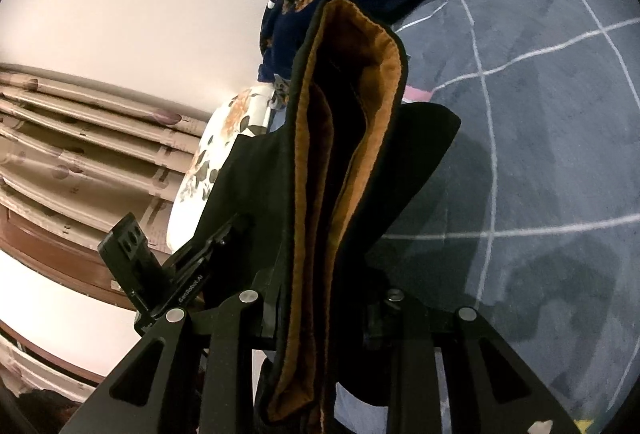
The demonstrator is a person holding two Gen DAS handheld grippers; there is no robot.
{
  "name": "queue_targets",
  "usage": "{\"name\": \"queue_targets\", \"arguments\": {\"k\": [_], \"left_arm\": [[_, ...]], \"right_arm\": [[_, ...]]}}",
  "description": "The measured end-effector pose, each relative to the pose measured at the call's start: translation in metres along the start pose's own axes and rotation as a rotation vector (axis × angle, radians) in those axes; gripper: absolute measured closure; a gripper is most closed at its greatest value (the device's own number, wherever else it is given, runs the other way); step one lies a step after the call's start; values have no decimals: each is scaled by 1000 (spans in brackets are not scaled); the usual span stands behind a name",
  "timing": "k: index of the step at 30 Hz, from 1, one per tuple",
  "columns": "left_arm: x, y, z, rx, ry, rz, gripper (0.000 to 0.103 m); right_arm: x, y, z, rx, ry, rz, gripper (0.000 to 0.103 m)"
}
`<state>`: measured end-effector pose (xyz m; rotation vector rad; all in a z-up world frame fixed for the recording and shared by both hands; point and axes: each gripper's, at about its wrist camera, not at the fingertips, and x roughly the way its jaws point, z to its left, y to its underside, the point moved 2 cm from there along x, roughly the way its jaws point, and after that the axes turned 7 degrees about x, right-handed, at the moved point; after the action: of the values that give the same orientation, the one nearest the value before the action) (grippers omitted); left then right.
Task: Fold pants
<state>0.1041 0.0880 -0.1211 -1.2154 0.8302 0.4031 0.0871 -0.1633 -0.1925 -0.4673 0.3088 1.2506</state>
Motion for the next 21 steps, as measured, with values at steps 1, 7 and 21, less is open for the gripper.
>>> {"name": "queue_targets", "arguments": {"k": [1,7,21], "left_arm": [[2,-2,2,-2,-3,-1,91],[15,-16,18,-23,-11,-7,92],[51,-53,56,-43,-59,-24,92]], "right_arm": [[1,-3,1,0,-1,1,78],[10,-19,3,1,-10,0,78],[36,-71,8,4,-37,-3,78]]}}
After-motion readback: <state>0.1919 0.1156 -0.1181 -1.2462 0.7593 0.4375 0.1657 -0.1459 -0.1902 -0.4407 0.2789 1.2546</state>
